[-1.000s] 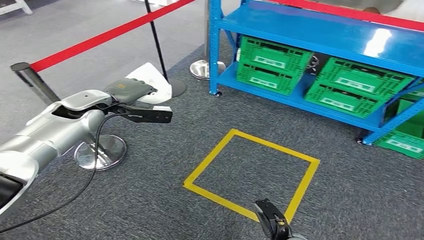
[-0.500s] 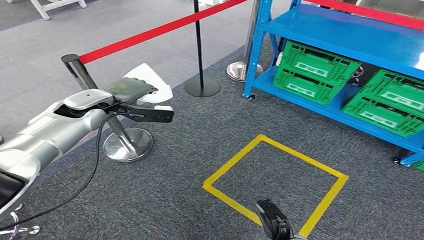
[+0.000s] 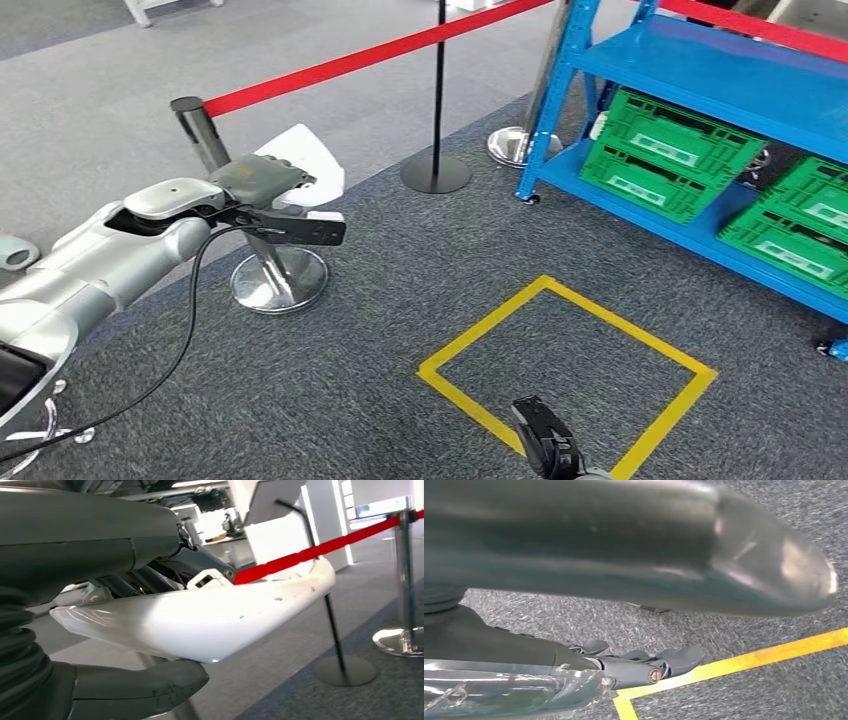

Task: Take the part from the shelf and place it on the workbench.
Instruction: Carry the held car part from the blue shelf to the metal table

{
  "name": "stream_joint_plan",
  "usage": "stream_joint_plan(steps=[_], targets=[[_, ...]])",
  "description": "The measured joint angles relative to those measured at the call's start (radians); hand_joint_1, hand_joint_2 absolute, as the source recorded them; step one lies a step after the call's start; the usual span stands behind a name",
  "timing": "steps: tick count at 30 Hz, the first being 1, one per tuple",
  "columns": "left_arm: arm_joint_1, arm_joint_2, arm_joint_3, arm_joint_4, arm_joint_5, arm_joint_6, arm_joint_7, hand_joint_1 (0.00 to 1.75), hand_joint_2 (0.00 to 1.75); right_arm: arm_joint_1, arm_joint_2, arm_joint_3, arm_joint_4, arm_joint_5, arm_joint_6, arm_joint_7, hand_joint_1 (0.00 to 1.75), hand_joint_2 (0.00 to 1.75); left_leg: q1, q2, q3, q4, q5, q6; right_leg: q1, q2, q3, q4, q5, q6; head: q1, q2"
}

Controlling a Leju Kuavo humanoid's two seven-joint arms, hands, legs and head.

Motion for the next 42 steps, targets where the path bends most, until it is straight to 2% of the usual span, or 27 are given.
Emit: stream_joint_plan(steps=[2, 4, 7, 8, 9, 10, 12, 14, 17, 19, 20, 22, 23, 24, 25, 26, 27, 29, 30, 32, 34, 35, 37, 38, 39, 40, 42], targets=[[0.002, 0.0, 0.0, 0.0, 0.0, 0.0, 0.0, 1.75, 1.75, 0.0, 0.0, 0.0, 0.0, 0.0, 0.0, 0.0, 0.0, 0.0, 0.0, -0.017, -0.002, -0.003, -0.001, 0.016, -0.002, -0.009, 0.002, -0.001, -0.005, 0.008, 0.005, 0.0], [0.002, 0.002, 0.0, 0.0, 0.0, 0.0, 0.001, 1.75, 1.75, 0.0, 0.001, 0.0, 0.0, 0.0, 0.0, 0.0, 0.0, 0.0, 0.002, -0.033, 0.0, -0.004, 0.0, 0.029, -0.005, 0.011, -0.015, 0.04, -0.034, 0.014, 0.006, 0.0], [0.003, -0.002, -0.002, 0.0, 0.0, 0.0, 0.001, 1.75, 1.75, 0.002, 0.001, 0.0, 0.0, 0.0, 0.001, 0.0, 0.0, 0.0, 0.002, -0.06, 0.002, -0.004, -0.001, 0.039, -0.004, 0.05, -0.111, 0.235, -0.118, 0.014, 0.01, 0.0], [0.004, -0.004, -0.003, 0.0, 0.0, 0.0, 0.001, 1.75, 1.75, 0.002, 0.001, 0.0, 0.0, 0.0, 0.001, 0.0, 0.0, 0.0, 0.001, -0.07, 0.002, -0.004, -0.001, 0.04, -0.003, 0.054, -0.139, 0.282, -0.128, 0.013, 0.01, 0.0], [0.006, -0.004, -0.003, 0.0, 0.0, -0.001, 0.001, 1.75, 1.75, 0.002, 0.001, 0.0, 0.0, 0.0, 0.001, 0.0, 0.0, 0.0, 0.0, -0.079, 0.003, -0.004, -0.002, 0.04, -0.003, 0.055, -0.15, 0.292, -0.119, 0.011, 0.01, 0.0], [0.006, -0.004, -0.004, 0.0, 0.0, -0.001, 0.001, 1.75, 1.75, 0.002, 0.001, 0.0, 0.0, 0.0, 0.001, 0.001, 0.0, 0.0, 0.0, -0.088, 0.005, -0.004, -0.002, 0.04, -0.003, 0.056, -0.141, 0.261, -0.092, 0.009, 0.01, 0.0], [0.006, -0.004, -0.004, 0.0, 0.0, -0.002, 0.0, 1.75, 1.75, 0.001, 0.002, 0.0, 0.0, 0.001, 0.001, 0.001, 0.0, 0.0, 0.0, -0.104, 0.009, -0.004, -0.004, 0.038, -0.004, 0.073, -0.083, 0.128, -0.018, 0.003, 0.01, 0.0], [0.005, -0.004, -0.004, 0.0, 0.0, -0.003, -0.001, 1.75, 1.75, 0.001, 0.002, 0.0, 0.0, 0.003, 0.001, 0.002, 0.0, 0.0, -0.001, -0.116, 0.007, -0.002, -0.004, 0.03, -0.006, 0.095, -0.034, 0.028, 0.018, 0.0, 0.01, 0.0], [0.007, -0.002, -0.004, 0.0, 0.0, -0.004, -0.003, 1.75, 1.75, 0.001, 0.002, 0.0, 0.0, 0.003, 0.001, 0.005, 0.0, 0.0, 0.006, -0.127, 0.0, -0.003, 0.001, 0.011, -0.003, 0.095, -0.025, 0.006, 0.021, -0.008, 0.009, 0.0], [0.007, 0.001, -0.004, 0.0, 0.0, -0.004, -0.006, 1.75, 1.75, -0.001, 0.002, 0.0, 0.0, 0.004, 0.001, 0.005, 0.0, 0.0, 0.006, -0.11, -0.011, 0.022, -0.02, -0.001, -0.004, 0.087, -0.02, -0.002, 0.026, -0.019, 0.006, 0.0], [0.007, 0.002, -0.005, 0.0, 0.0, -0.003, -0.009, 1.75, 1.75, -0.002, 0.002, -0.001, 0.0, 0.005, 0.001, 0.005, 0.0, 0.0, 0.006, -0.096, -0.029, 0.062, -0.045, -0.005, -0.006, 0.081, -0.018, -0.006, 0.027, -0.023, 0.003, 0.0], [0.009, -0.001, -0.007, 0.0, 0.0, -0.004, -0.013, 1.75, 1.75, -0.001, 0.002, -0.001, 0.0, 0.007, 0.001, 0.005, 0.0, 0.0, 0.005, -0.072, -0.089, 0.185, -0.104, -0.011, -0.005, 0.07, -0.017, -0.007, 0.027, -0.026, 0.0, 0.0], [0.01, -0.002, -0.009, 0.0, 0.0, -0.004, -0.014, 1.75, 1.75, 0.0, 0.003, -0.001, 0.0, 0.007, 0.001, 0.005, 0.0, 0.0, 0.006, -0.068, -0.115, 0.236, -0.121, -0.013, -0.005, 0.064, -0.017, -0.007, 0.027, -0.027, 0.0, 0.0], [0.012, -0.003, -0.01, 0.0, 0.0, -0.004, -0.015, 1.75, 1.75, 0.001, 0.003, -0.001, 0.0, 0.008, 0.001, 0.005, 0.0, 0.0, 0.007, -0.065, -0.128, 0.259, -0.121, -0.014, -0.005, 0.058, -0.017, -0.007, 0.026, -0.027, 0.0, 0.0], [0.013, -0.003, -0.012, 0.0, 0.0, -0.005, -0.015, 1.75, 1.75, 0.001, 0.003, -0.001, 0.0, 0.008, 0.001, 0.005, 0.0, 0.0, 0.007, -0.064, -0.122, 0.247, -0.104, -0.014, -0.006, 0.052, -0.017, -0.007, 0.026, -0.026, 0.0, 0.0], [0.012, -0.003, -0.012, -0.002, 0.0, -0.005, -0.015, 1.75, 1.75, 0.001, 0.003, -0.001, 0.0, 0.008, 0.001, 0.005, 0.0, 0.0, 0.008, -0.061, -0.098, 0.201, -0.075, -0.013, -0.006, 0.047, -0.015, -0.006, 0.025, -0.025, 0.0, 0.0], [0.009, -0.003, -0.012, -0.004, 0.0, -0.006, -0.015, 1.75, 1.75, 0.0, 0.003, -0.001, 0.0, 0.008, 0.001, 0.005, 0.0, 0.0, 0.008, -0.051, -0.061, 0.137, -0.043, -0.011, -0.005, 0.042, -0.013, -0.006, 0.023, -0.021, 0.0, 0.0], [-0.001, -0.004, -0.013, -0.011, -0.001, -0.009, -0.015, 1.75, 1.75, 0.0, 0.003, -0.001, 0.0, 0.009, 0.001, 0.005, 0.0, 0.0, 0.005, -0.033, -0.001, 0.029, -0.009, -0.007, 0.0, 0.034, -0.013, -0.002, 0.018, -0.013, 0.001, 0.0], [-0.007, -0.004, -0.013, -0.015, -0.002, -0.012, -0.016, 1.75, 1.75, 0.0, 0.003, -0.001, 0.0, 0.009, 0.001, 0.005, 0.0, 0.0, 0.003, -0.029, 0.011, 0.004, -0.007, -0.003, 0.002, 0.03, -0.013, -0.001, 0.017, -0.008, 0.002, 0.0], [-0.018, -0.003, -0.016, -0.023, -0.007, -0.018, -0.017, 1.75, 1.75, 0.0, 0.003, -0.001, 0.0, 0.011, 0.001, 0.005, 0.0, 0.0, 0.001, -0.038, 0.011, -0.004, -0.008, 0.011, 0.002, 0.023, -0.013, -0.003, 0.016, 0.001, 0.007, 0.0], [-0.03, 0.0, -0.021, -0.031, -0.011, -0.023, -0.021, 1.75, 1.75, 0.0, 0.003, -0.001, 0.0, 0.013, 0.001, 0.005, 0.0, 0.0, 0.002, -0.045, 0.013, -0.006, -0.006, 0.024, -0.001, 0.028, -0.022, 0.018, -0.001, 0.01, 0.008, 0.0], [-0.037, 0.0, -0.023, -0.037, -0.011, -0.025, -0.027, 1.75, 1.75, 0.0, 0.003, -0.001, 0.0, 0.014, 0.001, 0.004, 0.0, 0.0, 0.004, -0.049, 0.014, -0.008, -0.006, 0.03, -0.002, 0.036, -0.04, 0.058, -0.025, 0.013, 0.009, 0.0], [-0.047, -0.001, -0.028, -0.051, -0.006, -0.029, -0.047, 1.75, 1.75, 0.0, 0.003, -0.001, 0.0, 0.017, 0.002, 0.004, 0.0, 0.0, 0.003, -0.058, 0.014, -0.008, -0.007, 0.036, -0.002, 0.049, -0.1, 0.188, -0.087, 0.017, 0.011, 0.0], [-0.048, -0.003, -0.031, -0.059, -0.004, -0.033, -0.059, 1.75, 1.75, 0.0, 0.003, -0.001, 0.0, 0.019, 0.003, 0.004, 0.0, 0.0, 0.002, -0.063, 0.014, -0.008, -0.007, 0.038, -0.002, 0.052, -0.132, 0.251, -0.108, 0.017, 0.012, 0.0], [-0.049, -0.005, -0.035, -0.071, -0.001, -0.038, -0.07, 1.75, 1.75, 0.0, 0.003, -0.001, 0.0, 0.021, 0.003, 0.004, 0.0, 0.0, 0.001, -0.069, 0.015, -0.007, -0.008, 0.038, -0.002, 0.054, -0.15, 0.282, -0.112, 0.017, 0.012, 0.0], [-0.05, -0.008, -0.04, -0.086, 0.002, -0.048, -0.079, 1.75, 1.75, 0.0, 0.003, -0.001, 0.0, 0.023, 0.003, 0.004, 0.0, 0.0, 0.001, -0.074, 0.017, -0.007, -0.008, 0.038, -0.002, 0.054, -0.15, 0.275, -0.097, 0.016, 0.012, 0.0], [-0.055, -0.016, -0.053, -0.128, 0.014, -0.078, -0.087, 1.75, 1.75, 0.0, 0.003, -0.001, 0.0, 0.025, 0.004, 0.005, 0.0, 0.0, 0.001, -0.087, 0.02, -0.007, -0.008, 0.037, -0.003, 0.059, -0.098, 0.161, -0.028, 0.014, 0.012, 0.0]])
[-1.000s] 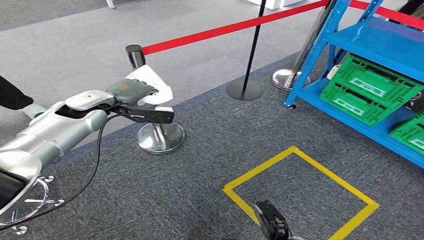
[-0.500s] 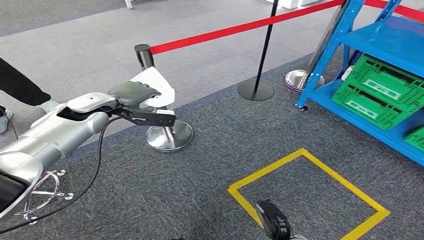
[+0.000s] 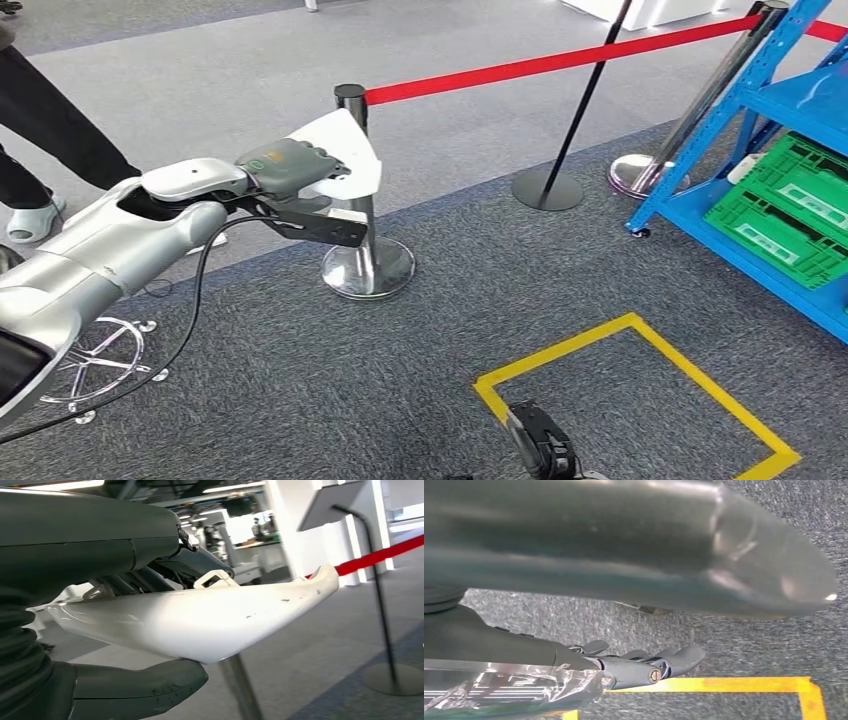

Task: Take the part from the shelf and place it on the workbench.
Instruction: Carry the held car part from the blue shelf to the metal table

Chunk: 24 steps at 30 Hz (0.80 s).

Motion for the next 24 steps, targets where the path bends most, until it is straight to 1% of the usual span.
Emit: stream_joint_plan(steps=[1, 2, 3, 4, 6, 7, 8, 9, 10, 11, 12, 13, 14, 15, 16, 17, 18, 19, 21, 22, 23, 24], targets=[[-0.006, -0.005, -0.007, -0.025, 0.008, -0.018, 0.0, 1.75, 1.75, -0.001, 0.0, 0.0, 0.0, 0.001, 0.0, 0.0, 0.0, 0.0, -0.001, -0.006, 0.0, 0.001, -0.001, -0.002, -0.001, 0.007, 0.035, -0.069, 0.027, -0.001, 0.0, 0.0], [-0.012, -0.009, -0.016, -0.048, 0.015, -0.036, 0.0, 1.75, 1.75, -0.002, 0.0, 0.0, 0.0, 0.002, 0.001, 0.0, 0.0, 0.0, -0.002, -0.011, -0.002, 0.002, 0.0, -0.006, -0.003, 0.014, 0.061, -0.12, 0.044, -0.002, 0.0, 0.0], [-0.019, -0.013, -0.025, -0.072, 0.022, -0.053, 0.001, 1.75, 1.75, -0.003, 0.0, 0.0, 0.0, 0.004, 0.001, 0.0, 0.0, 0.0, -0.003, -0.015, -0.004, 0.002, 0.001, -0.011, -0.003, 0.02, 0.075, -0.149, 0.049, -0.004, -0.001, 0.0], [-0.024, -0.015, -0.035, -0.094, 0.029, -0.069, 0.001, 1.75, 1.75, -0.004, 0.0, 0.0, 0.0, 0.006, 0.002, 0.0, 0.0, 0.0, -0.003, -0.017, -0.006, 0.002, 0.003, -0.016, -0.002, 0.023, 0.079, -0.157, 0.047, -0.007, -0.001, 0.0], [-0.028, -0.018, -0.054, -0.14, 0.05, -0.105, 0.005, 1.75, 1.75, -0.005, 0.001, 0.0, 0.0, 0.01, 0.004, 0.001, 0.0, 0.0, -0.001, -0.016, -0.007, 0.001, 0.002, -0.026, -0.001, 0.02, 0.078, -0.16, 0.051, -0.017, -0.001, 0.0], [-0.032, -0.019, -0.064, -0.166, 0.063, -0.124, 0.01, 1.75, 1.75, -0.005, 0.001, -0.001, 0.0, 0.011, 0.004, 0.001, 0.0, 0.0, -0.001, -0.009, -0.012, 0.012, -0.008, -0.031, -0.002, 0.017, 0.079, -0.162, 0.053, -0.022, -0.003, 0.0], [-0.037, -0.02, -0.075, -0.192, 0.077, -0.141, 0.015, 1.75, 1.75, -0.006, 0.002, -0.002, -0.001, 0.013, 0.005, 0.002, 0.0, 0.0, -0.001, 0.0, -0.026, 0.042, -0.03, -0.036, -0.004, 0.014, 0.081, -0.165, 0.054, -0.027, -0.005, 0.0], [-0.043, -0.023, -0.087, -0.215, 0.088, -0.154, 0.02, 1.75, 1.75, -0.007, 0.002, -0.004, -0.001, 0.015, 0.006, 0.002, 0.0, 0.0, -0.001, 0.011, -0.049, 0.094, -0.06, -0.04, -0.004, 0.009, 0.082, -0.166, 0.054, -0.03, -0.006, 0.0], [-0.049, -0.027, -0.1, -0.237, 0.098, -0.166, 0.025, 1.75, 1.75, -0.008, 0.002, -0.005, -0.001, 0.016, 0.006, 0.002, 0.0, 0.0, -0.002, 0.018, -0.081, 0.163, -0.094, -0.043, -0.004, 0.003, 0.082, -0.166, 0.053, -0.032, -0.008, 0.0], [-0.052, -0.031, -0.111, -0.253, 0.104, -0.175, 0.029, 1.75, 1.75, -0.008, 0.002, -0.006, -0.001, 0.016, 0.007, 0.002, 0.0, 0.0, -0.001, 0.022, -0.113, 0.23, -0.121, -0.045, -0.004, -0.002, 0.082, -0.166, 0.053, -0.033, -0.008, 0.0], [-0.053, -0.033, -0.124, -0.268, 0.109, -0.183, 0.032, 1.75, 1.75, -0.008, 0.002, -0.006, -0.001, 0.017, 0.007, 0.002, 0.0, 0.0, -0.001, 0.023, -0.135, 0.275, -0.132, -0.046, -0.004, -0.007, 0.083, -0.166, 0.053, -0.033, -0.008, 0.0], [-0.053, -0.035, -0.134, -0.282, 0.114, -0.188, 0.035, 1.75, 1.75, -0.008, 0.002, -0.006, -0.001, 0.017, 0.007, 0.002, 0.0, 0.0, -0.001, 0.024, -0.139, 0.283, -0.124, -0.046, -0.004, -0.011, 0.083, -0.166, 0.052, -0.033, -0.008, 0.0], [-0.054, -0.035, -0.144, -0.294, 0.117, -0.191, 0.037, 1.75, 1.75, -0.008, 0.002, -0.006, -0.001, 0.018, 0.007, 0.002, 0.0, 0.0, 0.0, 0.025, -0.123, 0.252, -0.1, -0.045, -0.004, -0.014, 0.084, -0.166, 0.052, -0.033, -0.008, 0.0], [-0.056, -0.035, -0.151, -0.306, 0.119, -0.192, 0.039, 1.75, 1.75, -0.008, 0.002, -0.006, -0.001, 0.018, 0.007, 0.002, 0.0, 0.0, 0.0, 0.029, -0.09, 0.191, -0.066, -0.044, -0.004, -0.016, 0.085, -0.165, 0.051, -0.031, -0.008, 0.0], [-0.06, -0.035, -0.156, -0.315, 0.12, -0.192, 0.04, 1.75, 1.75, -0.009, 0.002, -0.007, -0.001, 0.018, 0.008, 0.002, 0.0, 0.0, -0.001, 0.038, -0.052, 0.12, -0.037, -0.042, -0.002, -0.018, 0.086, -0.165, 0.05, -0.028, -0.009, 0.0], [-0.065, -0.036, -0.161, -0.324, 0.121, -0.192, 0.041, 1.75, 1.75, -0.009, 0.003, -0.007, -0.001, 0.018, 0.008, 0.002, 0.0, 0.0, -0.002, 0.045, -0.022, 0.062, -0.019, -0.038, 0.0, -0.02, 0.085, -0.163, 0.049, -0.024, -0.008, 0.0], [-0.07, -0.038, -0.164, -0.331, 0.123, -0.192, 0.041, 1.75, 1.75, -0.01, 0.003, -0.007, -0.001, 0.018, 0.007, 0.002, 0.0, 0.0, -0.003, 0.05, -0.003, 0.024, -0.01, -0.033, 0.003, -0.022, 0.084, -0.163, 0.048, -0.02, -0.007, 0.0], [-0.074, -0.039, -0.168, -0.336, 0.125, -0.192, 0.041, 1.75, 1.75, -0.01, 0.003, -0.007, -0.001, 0.019, 0.007, 0.002, 0.0, 0.0, -0.005, 0.051, 0.004, 0.008, -0.011, -0.028, 0.005, -0.024, 0.083, -0.163, 0.049, -0.015, -0.006, 0.0], [-0.076, -0.041, -0.179, -0.341, 0.133, -0.192, 0.041, 1.75, 1.75, -0.01, 0.003, -0.007, -0.001, 0.021, 0.007, 0.002, 0.0, 0.0, -0.006, 0.044, 0.003, 0.003, -0.009, -0.015, 0.004, -0.028, 0.083, -0.165, 0.048, -0.006, -0.004, 0.0], [-0.076, -0.041, -0.184, -0.344, 0.138, -0.191, 0.041, 1.75, 1.75, -0.01, 0.003, -0.007, -0.001, 0.023, 0.007, 0.003, 0.0, 0.0, -0.005, 0.041, 0.004, 0.002, -0.008, -0.008, 0.003, -0.026, 0.08, -0.156, 0.04, -0.001, -0.004, 0.0], [-0.076, -0.042, -0.188, -0.346, 0.144, -0.191, 0.041, 1.75, 1.75, -0.01, 0.003, -0.007, -0.001, 0.025, 0.007, 0.003, 0.0, 0.0, -0.003, 0.038, 0.004, 0.0, -0.006, -0.002, 0.002, -0.022, 0.068, -0.129, 0.022, 0.003, -0.002, 0.0], [-0.076, -0.045, -0.193, -0.35, 0.149, -0.19, 0.041, 1.75, 1.75, -0.01, 0.003, -0.007, -0.001, 0.027, 0.007, 0.004, 0.0, 0.0, -0.001, 0.035, 0.005, 0.0, -0.006, 0.002, 0.001, -0.016, 0.045, -0.079, -0.006, 0.006, -0.001, 0.0]])
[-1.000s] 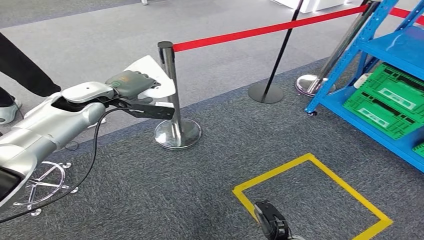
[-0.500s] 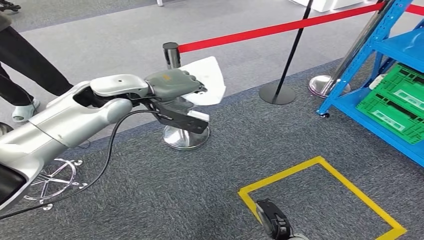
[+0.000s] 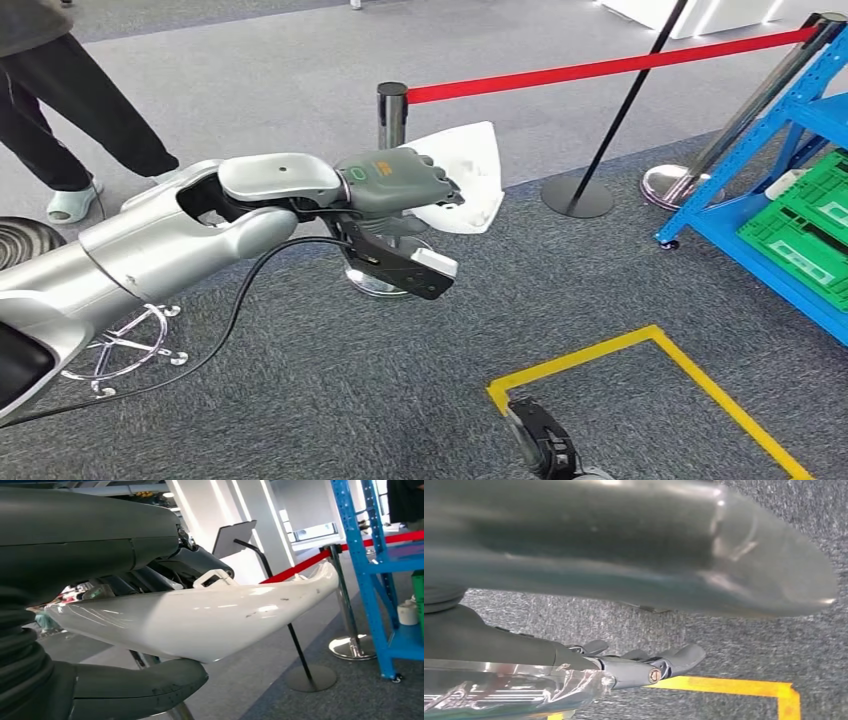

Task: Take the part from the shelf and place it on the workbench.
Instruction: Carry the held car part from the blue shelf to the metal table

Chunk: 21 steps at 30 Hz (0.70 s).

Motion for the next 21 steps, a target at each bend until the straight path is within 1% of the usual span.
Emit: stream_joint_plan(steps=[2, 3, 4, 5, 6, 7, 8, 9, 10, 12, 13, 14, 15, 17, 18, 19, 20, 21], targets=[[0.003, -0.005, -0.011, -0.005, 0.01, 0.0, 0.0, 1.75, 1.75, 0.0, 0.0, 0.0, 0.0, 0.003, 0.0, 0.002, 0.0, 0.0, -0.001, -0.007, 0.0, 0.0, 0.0, 0.005, 0.0, 0.009, -0.065, 0.138, -0.061, 0.004, 0.003, 0.0], [0.006, -0.007, -0.017, -0.007, 0.016, 0.0, 0.0, 1.75, 1.75, 0.001, 0.001, 0.0, 0.0, 0.005, 0.0, 0.003, 0.0, 0.0, -0.001, -0.011, 0.0, 0.0, -0.001, 0.005, 0.0, 0.011, -0.091, 0.189, -0.076, 0.005, 0.003, 0.0], [0.008, -0.008, -0.023, -0.011, 0.024, -0.001, 0.0, 1.75, 1.75, 0.001, 0.001, 0.0, 0.0, 0.006, 0.0, 0.004, 0.0, 0.0, -0.001, -0.014, 0.0, 0.0, -0.001, 0.005, -0.001, 0.011, -0.102, 0.206, -0.072, 0.005, 0.003, 0.0], [0.009, -0.008, -0.03, -0.016, 0.03, -0.002, 0.0, 1.75, 1.75, 0.001, 0.002, 0.0, 0.0, 0.008, 0.0, 0.005, 0.0, 0.0, -0.001, -0.018, 0.001, 0.001, -0.001, 0.005, -0.001, 0.011, -0.092, 0.182, -0.05, 0.005, 0.003, 0.0], [0.009, -0.009, -0.036, -0.021, 0.036, -0.003, 0.0, 1.75, 1.75, 0.001, 0.002, 0.0, 0.0, 0.009, 0.0, 0.005, 0.0, 0.0, 0.0, -0.022, 0.002, 0.001, -0.001, 0.004, -0.003, 0.013, -0.064, 0.121, -0.014, 0.005, 0.003, 0.0], [0.008, -0.01, -0.04, -0.027, 0.04, -0.005, 0.0, 1.75, 1.75, 0.0, 0.002, -0.001, 0.0, 0.01, 0.0, 0.005, 0.0, 0.0, -0.001, -0.027, 0.002, 0.001, -0.002, 0.002, -0.006, 0.018, -0.029, 0.048, 0.018, 0.005, 0.003, 0.0], [0.007, -0.011, -0.044, -0.032, 0.043, -0.008, 0.0, 1.75, 1.75, 0.0, 0.002, -0.001, 0.0, 0.011, 0.0, 0.006, 0.0, 0.0, -0.002, -0.031, 0.001, 0.003, -0.002, -0.002, -0.008, 0.025, 0.003, -0.017, 0.041, 0.004, 0.003, 0.0], [0.005, -0.012, -0.049, -0.036, 0.046, -0.01, 0.002, 1.75, 1.75, -0.001, 0.002, -0.002, 0.0, 0.013, 0.0, 0.006, 0.0, 0.0, -0.003, -0.034, -0.001, 0.004, -0.001, -0.008, -0.009, 0.031, 0.025, -0.06, 0.053, 0.002, 0.003, 0.0], [0.003, -0.012, -0.053, -0.039, 0.049, -0.012, 0.004, 1.75, 1.75, -0.001, 0.002, -0.003, 0.0, 0.015, 0.0, 0.007, 0.0, 0.0, -0.004, -0.037, -0.004, 0.003, 0.001, -0.013, -0.008, 0.036, 0.033, -0.076, 0.053, -0.002, 0.003, 0.0], [0.001, -0.012, -0.062, -0.042, 0.057, -0.014, 0.01, 1.75, 1.75, -0.003, 0.003, -0.005, 0.0, 0.019, 0.0, 0.008, 0.0, 0.0, -0.002, -0.039, -0.006, 0.0, 0.004, -0.024, -0.005, 0.035, 0.034, -0.079, 0.055, -0.015, 0.003, 0.0], [0.0, -0.012, -0.064, -0.043, 0.061, -0.013, 0.014, 1.75, 1.75, -0.003, 0.003, -0.007, 0.0, 0.021, 0.0, 0.008, 0.0, 0.0, -0.001, -0.035, -0.008, 0.005, -0.003, -0.028, -0.005, 0.033, 0.034, -0.081, 0.056, -0.021, 0.002, 0.0], [-0.001, -0.011, -0.065, -0.043, 0.066, -0.011, 0.017, 1.75, 1.75, -0.004, 0.004, -0.009, 0.0, 0.024, 0.0, 0.008, 0.0, 0.0, -0.001, -0.03, -0.017, 0.025, -0.018, -0.033, -0.006, 0.031, 0.035, -0.083, 0.057, -0.027, 0.0, 0.0], [-0.002, -0.011, -0.065, -0.043, 0.07, -0.009, 0.019, 1.75, 1.75, -0.005, 0.004, -0.011, -0.001, 0.025, -0.001, 0.008, 0.0, 0.0, -0.001, -0.023, -0.035, 0.067, -0.043, -0.037, -0.007, 0.027, 0.036, -0.085, 0.058, -0.031, -0.001, 0.0], [-0.003, -0.01, -0.067, -0.043, 0.075, -0.004, 0.024, 1.75, 1.75, -0.005, 0.004, -0.015, -0.001, 0.028, -0.001, 0.01, 0.0, 0.0, -0.001, -0.013, -0.098, 0.198, -0.108, -0.042, -0.007, 0.02, 0.037, -0.085, 0.058, -0.036, -0.003, 0.0], [-0.001, -0.01, -0.068, -0.043, 0.075, -0.003, 0.027, 1.75, 1.75, -0.004, 0.004, -0.016, -0.001, 0.03, -0.001, 0.011, 0.0, 0.0, -0.001, -0.012, -0.127, 0.257, -0.129, -0.043, -0.006, 0.016, 0.036, -0.085, 0.057, -0.037, -0.003, 0.0], [0.001, -0.01, -0.069, -0.043, 0.075, -0.001, 0.031, 1.75, 1.75, -0.004, 0.004, -0.017, -0.001, 0.031, -0.001, 0.012, 0.0, 0.0, -0.001, -0.011, -0.144, 0.29, -0.134, -0.043, -0.006, 0.013, 0.036, -0.085, 0.057, -0.037, -0.003, 0.0], [0.003, -0.01, -0.07, -0.043, 0.075, 0.001, 0.034, 1.75, 1.75, -0.004, 0.004, -0.017, -0.001, 0.034, -0.001, 0.013, 0.0, 0.0, -0.001, -0.011, -0.143, 0.285, -0.119, -0.041, -0.005, 0.011, 0.037, -0.085, 0.057, -0.037, -0.003, 0.0], [0.003, -0.009, -0.071, -0.042, 0.075, 0.003, 0.038, 1.75, 1.75, -0.005, 0.004, -0.017, -0.001, 0.036, -0.001, 0.014, 0.0, 0.0, -0.001, -0.011, -0.121, 0.242, -0.089, -0.039, -0.005, 0.009, 0.037, -0.084, 0.057, -0.037, -0.003, 0.0]])
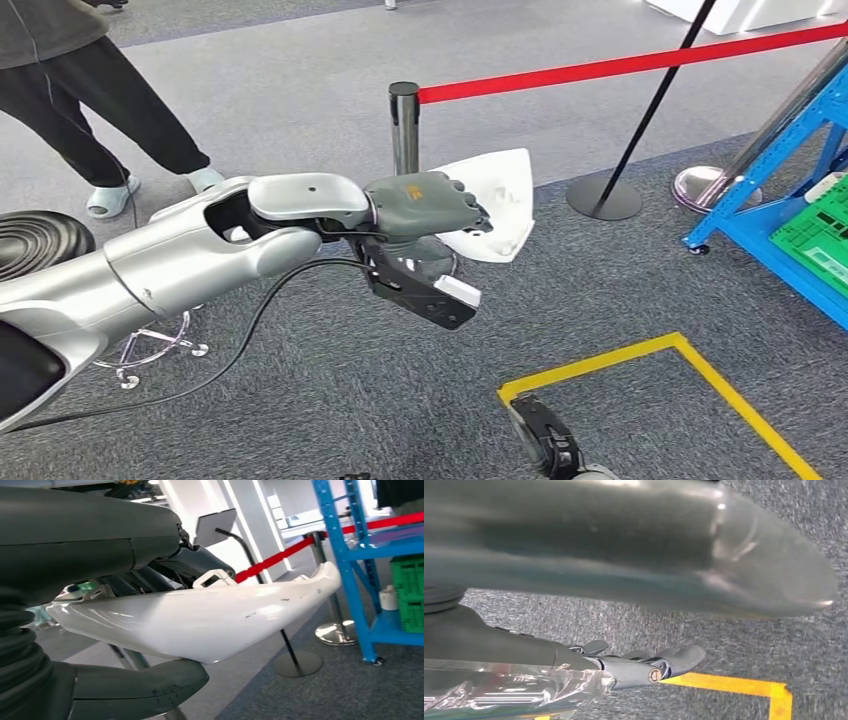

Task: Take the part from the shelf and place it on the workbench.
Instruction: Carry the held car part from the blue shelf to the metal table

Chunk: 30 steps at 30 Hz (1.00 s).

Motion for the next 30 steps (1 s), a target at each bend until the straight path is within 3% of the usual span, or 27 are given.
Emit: stream_joint_plan(steps=[2, 4, 8, 10, 12, 13, 14, 15, 17, 19, 23, 25, 27, 28, 29, 30], targets=[[-0.004, 0.001, 0.0, 0.003, 0.0, 0.005, 0.009, 1.75, 1.75, -0.001, 0.0, 0.0, -0.001, 0.003, 0.0, 0.001, 0.0, 0.0, -0.001, 0.008, 0.075, -0.141, 0.063, 0.006, 0.003, -0.002, 0.001, 0.002, -0.002, 0.004, 0.0, 0.0], [-0.009, 0.0, 0.0, 0.011, 0.0, 0.013, 0.015, 1.75, 1.75, -0.002, 0.0, 0.0, -0.001, 0.005, 0.0, 0.002, 0.0, 0.0, -0.004, 0.015, 0.119, -0.228, 0.085, 0.012, 0.006, -0.003, -0.001, 0.002, -0.002, 0.012, 0.001, 0.0], [-0.011, -0.001, 0.005, 0.054, -0.007, 0.039, 0.027, 1.75, 1.75, -0.003, 0.001, -0.001, -0.001, 0.01, 0.0, 0.003, 0.0, 0.0, -0.004, 0.011, 0.121, -0.244, 0.087, 0.032, 0.004, -0.004, -0.01, 0.013, -0.012, 0.03, 0.003, 0.0], [-0.013, -0.002, 0.012, 0.084, -0.008, 0.058, 0.033, 1.75, 1.75, -0.003, 0.001, -0.003, -0.001, 0.012, 0.0, 0.003, 0.0, 0.0, -0.001, 0.009, 0.123, -0.246, 0.089, 0.04, 0.003, 0.0, -0.052, 0.1, -0.06, 0.037, 0.004, 0.0], [-0.013, -0.004, 0.016, 0.121, -0.009, 0.074, 0.035, 1.75, 1.75, -0.003, 0.001, -0.005, -0.001, 0.015, 0.0, 0.003, 0.0, 0.0, -0.001, 0.008, 0.123, -0.246, 0.088, 0.044, 0.003, 0.002, -0.118, 0.236, -0.116, 0.042, 0.003, 0.0], [-0.012, -0.005, 0.017, 0.139, -0.011, 0.081, 0.035, 1.75, 1.75, -0.002, 0.002, -0.006, -0.001, 0.016, 0.0, 0.004, 0.0, 0.0, -0.001, 0.006, 0.123, -0.245, 0.088, 0.044, 0.003, 0.002, -0.141, 0.28, -0.125, 0.043, 0.003, 0.0], [-0.012, -0.006, 0.019, 0.157, -0.015, 0.086, 0.038, 1.75, 1.75, -0.002, 0.002, -0.007, -0.001, 0.018, 0.0, 0.004, 0.0, 0.0, -0.001, 0.004, 0.124, -0.245, 0.088, 0.044, 0.003, 0.002, -0.147, 0.285, -0.115, 0.044, 0.004, 0.0], [-0.012, -0.008, 0.022, 0.173, -0.019, 0.091, 0.043, 1.75, 1.75, -0.002, 0.002, -0.008, -0.001, 0.02, 0.0, 0.005, 0.0, 0.0, 0.0, 0.001, 0.124, -0.244, 0.088, 0.043, 0.001, 0.002, -0.133, 0.25, -0.087, 0.045, 0.004, 0.0], [-0.015, -0.012, 0.035, 0.205, -0.016, 0.102, 0.055, 1.75, 1.75, -0.003, 0.002, -0.011, -0.001, 0.022, 0.0, 0.008, 0.0, 0.0, -0.001, -0.004, 0.126, -0.243, 0.085, 0.038, -0.003, 0.006, -0.066, 0.112, -0.02, 0.047, 0.004, 0.0], [-0.015, -0.018, 0.058, 0.235, 0.001, 0.123, 0.062, 1.75, 1.75, -0.003, 0.003, -0.016, -0.001, 0.023, -0.001, 0.01, 0.0, 0.0, -0.004, -0.009, 0.123, -0.241, 0.086, 0.028, -0.005, 0.014, -0.02, 0.02, 0.008, 0.042, 0.002, 0.0], [-0.013, -0.024, 0.092, 0.283, -0.015, 0.149, 0.07, 1.75, 1.75, -0.003, 0.004, -0.027, -0.002, 0.027, -0.002, 0.012, 0.0, 0.0, -0.001, -0.008, 0.115, -0.235, 0.082, 0.007, -0.001, 0.017, -0.017, 0.004, 0.011, 0.015, 0.001, 0.0], [-0.017, -0.026, 0.095, 0.3, -0.035, 0.151, 0.076, 1.75, 1.75, -0.004, 0.004, -0.03, -0.004, 0.028, -0.002, 0.012, 0.0, 0.0, 0.0, -0.003, 0.082, -0.165, 0.038, 0.0, -0.003, 0.014, -0.015, 0.001, 0.012, 0.005, 0.0, 0.0], [-0.019, -0.028, 0.096, 0.317, -0.048, 0.152, 0.082, 1.75, 1.75, -0.004, 0.004, -0.033, -0.004, 0.029, -0.003, 0.013, 0.0, 0.0, 0.0, -0.001, 0.016, -0.03, -0.022, -0.005, -0.002, 0.01, -0.015, 0.001, 0.012, -0.001, -0.001, 0.0], [-0.017, -0.029, 0.096, 0.324, -0.053, 0.152, 0.085, 1.75, 1.75, -0.004, 0.004, -0.033, -0.004, 0.03, -0.002, 0.014, 0.0, 0.0, 0.0, -0.001, -0.01, 0.022, -0.038, -0.005, -0.001, 0.008, -0.015, 0.001, 0.012, -0.002, -0.001, 0.0], [-0.016, -0.031, 0.096, 0.331, -0.057, 0.152, 0.087, 1.75, 1.75, -0.004, 0.004, -0.033, -0.004, 0.03, -0.002, 0.014, 0.0, 0.0, 0.0, -0.001, -0.022, 0.044, -0.036, -0.004, -0.001, 0.006, -0.015, 0.001, 0.012, -0.003, -0.001, 0.0], [-0.016, -0.032, 0.096, 0.336, -0.06, 0.151, 0.089, 1.75, 1.75, -0.004, 0.004, -0.033, -0.004, 0.031, -0.001, 0.015, 0.0, 0.0, 0.0, -0.001, -0.017, 0.031, -0.019, -0.003, 0.0, 0.006, -0.015, 0.001, 0.012, -0.003, -0.001, 0.0]])
